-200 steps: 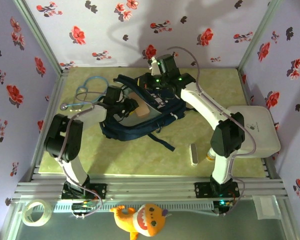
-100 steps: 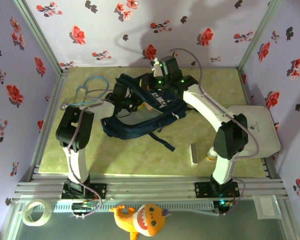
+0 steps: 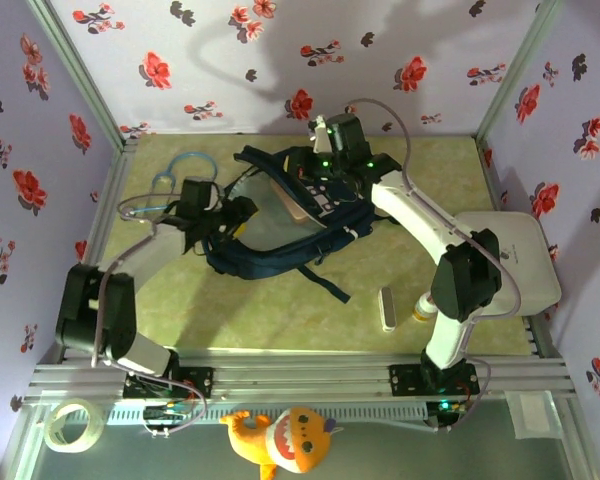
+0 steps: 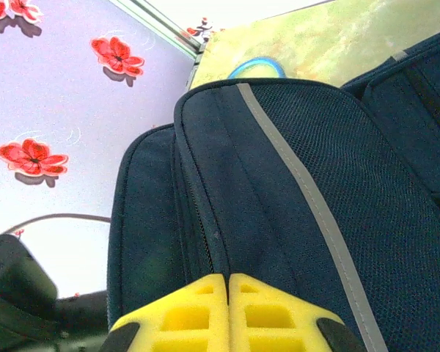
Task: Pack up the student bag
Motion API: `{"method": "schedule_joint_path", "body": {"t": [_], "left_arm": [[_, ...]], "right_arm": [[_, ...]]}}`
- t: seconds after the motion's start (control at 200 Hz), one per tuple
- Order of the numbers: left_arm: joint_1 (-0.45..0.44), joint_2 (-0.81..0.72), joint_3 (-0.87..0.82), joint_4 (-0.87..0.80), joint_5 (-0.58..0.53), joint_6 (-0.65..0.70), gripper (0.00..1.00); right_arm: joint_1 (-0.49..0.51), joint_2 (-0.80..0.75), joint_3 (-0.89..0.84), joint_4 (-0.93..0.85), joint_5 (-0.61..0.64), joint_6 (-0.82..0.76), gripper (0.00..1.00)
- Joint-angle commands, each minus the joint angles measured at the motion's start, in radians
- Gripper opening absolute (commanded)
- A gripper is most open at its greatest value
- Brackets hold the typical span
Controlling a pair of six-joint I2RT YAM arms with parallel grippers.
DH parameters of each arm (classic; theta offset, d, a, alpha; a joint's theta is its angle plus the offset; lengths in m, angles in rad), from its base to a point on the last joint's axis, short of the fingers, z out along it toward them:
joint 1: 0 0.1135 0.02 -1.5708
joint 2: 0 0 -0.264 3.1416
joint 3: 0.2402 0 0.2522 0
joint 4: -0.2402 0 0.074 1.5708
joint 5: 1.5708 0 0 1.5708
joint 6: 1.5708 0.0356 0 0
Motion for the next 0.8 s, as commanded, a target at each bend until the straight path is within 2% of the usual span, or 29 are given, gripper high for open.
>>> {"method": "schedule_joint_path", "body": {"t": [0.0,0.105,0.17,0.255,0.4,0.465,0.63,0.795], "left_arm": [[0.118,-0.108,-0.038,-0.217,-0.035,0.134,0.65],[0.262,-0.184,-0.061,-0.341,-0.105,0.198,0.69],[0.315,-0.196,-0.043,-0.403,-0.151,0.249,0.74],[0.344,-0.192,-0.008,-0.433,-0.185,0.297,0.79],[0.341,-0.125,0.074,-0.425,-0.151,0.369,0.85],[0.332,-0.083,0.120,-0.428,-0.148,0.390,0.86],[0.268,0.040,0.237,-0.414,-0.138,0.444,0.90],[0.185,0.210,0.398,-0.394,-0.130,0.518,0.93]], "right_arm": [[0.014,-0.033,-0.024,0.009,0.003,-0.021,0.00],[0.057,-0.034,-0.079,-0.017,0.031,-0.058,0.00],[0.086,-0.035,-0.117,-0.029,0.041,-0.082,0.00],[0.119,-0.037,-0.163,-0.056,0.050,-0.118,0.20],[0.135,-0.090,-0.251,-0.054,0.131,-0.065,0.55],[0.135,-0.132,-0.297,-0.030,0.178,-0.029,0.63],[0.120,-0.244,-0.456,0.011,0.359,0.137,0.75],[0.055,-0.297,-0.604,0.065,0.374,0.319,0.76]]}}
